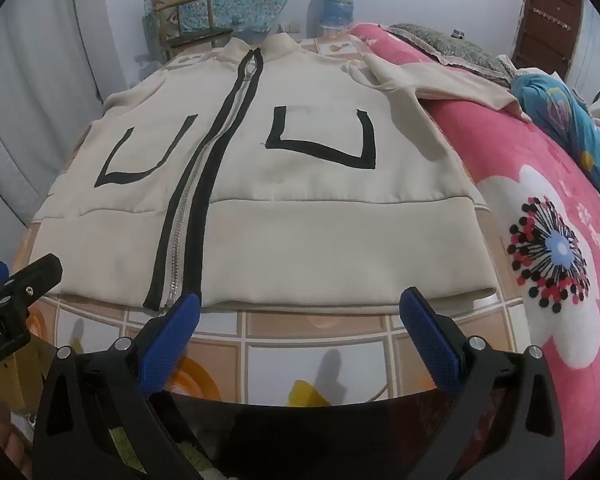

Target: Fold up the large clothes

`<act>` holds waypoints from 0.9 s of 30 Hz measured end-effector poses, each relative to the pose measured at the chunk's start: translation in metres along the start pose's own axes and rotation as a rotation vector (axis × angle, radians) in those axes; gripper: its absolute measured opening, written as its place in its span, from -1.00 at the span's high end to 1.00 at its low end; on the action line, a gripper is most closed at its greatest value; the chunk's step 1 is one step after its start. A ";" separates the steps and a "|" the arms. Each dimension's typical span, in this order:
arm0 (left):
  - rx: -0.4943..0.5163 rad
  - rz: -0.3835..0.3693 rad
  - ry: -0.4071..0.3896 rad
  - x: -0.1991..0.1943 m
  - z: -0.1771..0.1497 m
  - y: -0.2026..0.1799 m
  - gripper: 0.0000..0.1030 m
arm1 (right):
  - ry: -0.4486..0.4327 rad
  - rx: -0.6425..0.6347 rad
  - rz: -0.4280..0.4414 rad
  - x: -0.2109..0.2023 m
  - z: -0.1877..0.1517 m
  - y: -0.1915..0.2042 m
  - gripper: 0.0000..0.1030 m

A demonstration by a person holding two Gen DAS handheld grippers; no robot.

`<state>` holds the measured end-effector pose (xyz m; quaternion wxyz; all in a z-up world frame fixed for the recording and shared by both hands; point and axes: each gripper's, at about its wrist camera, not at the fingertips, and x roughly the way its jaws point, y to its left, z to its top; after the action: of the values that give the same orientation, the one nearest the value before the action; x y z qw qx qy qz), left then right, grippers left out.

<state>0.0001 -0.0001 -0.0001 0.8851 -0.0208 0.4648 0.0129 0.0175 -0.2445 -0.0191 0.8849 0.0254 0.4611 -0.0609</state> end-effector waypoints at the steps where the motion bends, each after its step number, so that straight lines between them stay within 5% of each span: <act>1: 0.000 -0.001 -0.002 0.000 0.000 0.000 -0.86 | 0.000 0.000 0.000 0.000 0.000 0.000 -0.89; 27: -0.001 -0.028 0.013 0.001 0.000 -0.003 -0.86 | -0.008 -0.001 -0.001 -0.003 0.001 -0.001 -0.89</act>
<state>0.0008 -0.0033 -0.0011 0.8822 -0.0277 0.4701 0.0005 0.0167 -0.2452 -0.0156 0.8867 0.0244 0.4576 -0.0613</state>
